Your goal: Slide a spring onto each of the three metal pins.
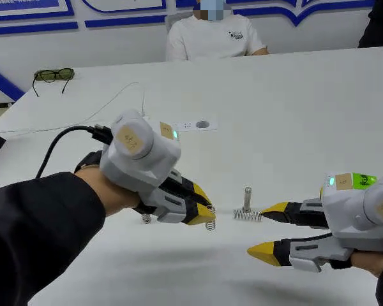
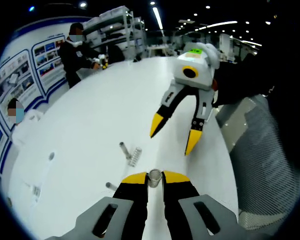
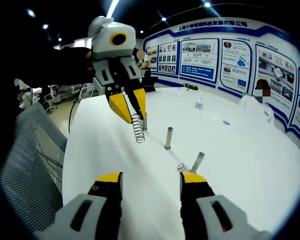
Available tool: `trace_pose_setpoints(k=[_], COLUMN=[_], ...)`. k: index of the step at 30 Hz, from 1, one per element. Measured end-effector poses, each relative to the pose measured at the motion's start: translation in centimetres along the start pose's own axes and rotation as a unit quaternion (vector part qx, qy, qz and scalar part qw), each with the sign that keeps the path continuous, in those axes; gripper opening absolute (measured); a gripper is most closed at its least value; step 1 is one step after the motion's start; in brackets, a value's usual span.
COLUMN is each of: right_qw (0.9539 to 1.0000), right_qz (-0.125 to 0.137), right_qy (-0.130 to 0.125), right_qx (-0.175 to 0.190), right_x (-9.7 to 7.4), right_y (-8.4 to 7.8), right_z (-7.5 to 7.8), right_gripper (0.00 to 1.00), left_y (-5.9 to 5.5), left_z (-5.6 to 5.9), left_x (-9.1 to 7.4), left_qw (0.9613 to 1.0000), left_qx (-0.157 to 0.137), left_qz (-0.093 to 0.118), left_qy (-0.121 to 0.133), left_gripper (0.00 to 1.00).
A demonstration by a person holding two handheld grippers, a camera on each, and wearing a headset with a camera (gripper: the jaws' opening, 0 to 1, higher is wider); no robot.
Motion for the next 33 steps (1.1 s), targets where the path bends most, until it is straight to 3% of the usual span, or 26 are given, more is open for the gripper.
trace_pose_setpoints(k=[6,14,23,33], right_qw=[0.9994,0.9982,0.9981,0.9978], right_qz=[0.005,0.002,0.000,-0.003], right_qy=[-0.025,-0.038,-0.042,-0.046], right_qx=[0.025,0.046,0.046,0.047], right_x=[-0.6,-0.9,-0.9,-1.0], right_y=[-0.2,-0.8,-0.9,-1.2], right_z=[1.3,1.9,2.1,2.3], right_gripper=[0.59,0.70,0.71,0.71], left_y=[-0.3,-0.3,-0.1,0.1], left_z=[-1.4,-2.9,-5.3,-6.8], left_x=[-0.3,-0.7,-1.5,-1.0], left_qw=[0.9999,0.9995,0.9983,0.9973], left_qx=[-0.012,-0.021,-0.042,-0.059], left_qz=[-0.007,-0.013,-0.005,-0.005], left_qy=[0.010,0.021,0.041,0.044], left_gripper=[0.10,0.10,0.10,0.10])
Point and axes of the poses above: the centre of the closed fingertips' face, and the gripper's own axes: x roughly forward along the fingers, z roughly to its right, y roughly out of its top, the point moved 4 cm from there along -x, roughly backward along the fingers, and after that the axes turned 2 degrees about -x, right-handed, at the moved point
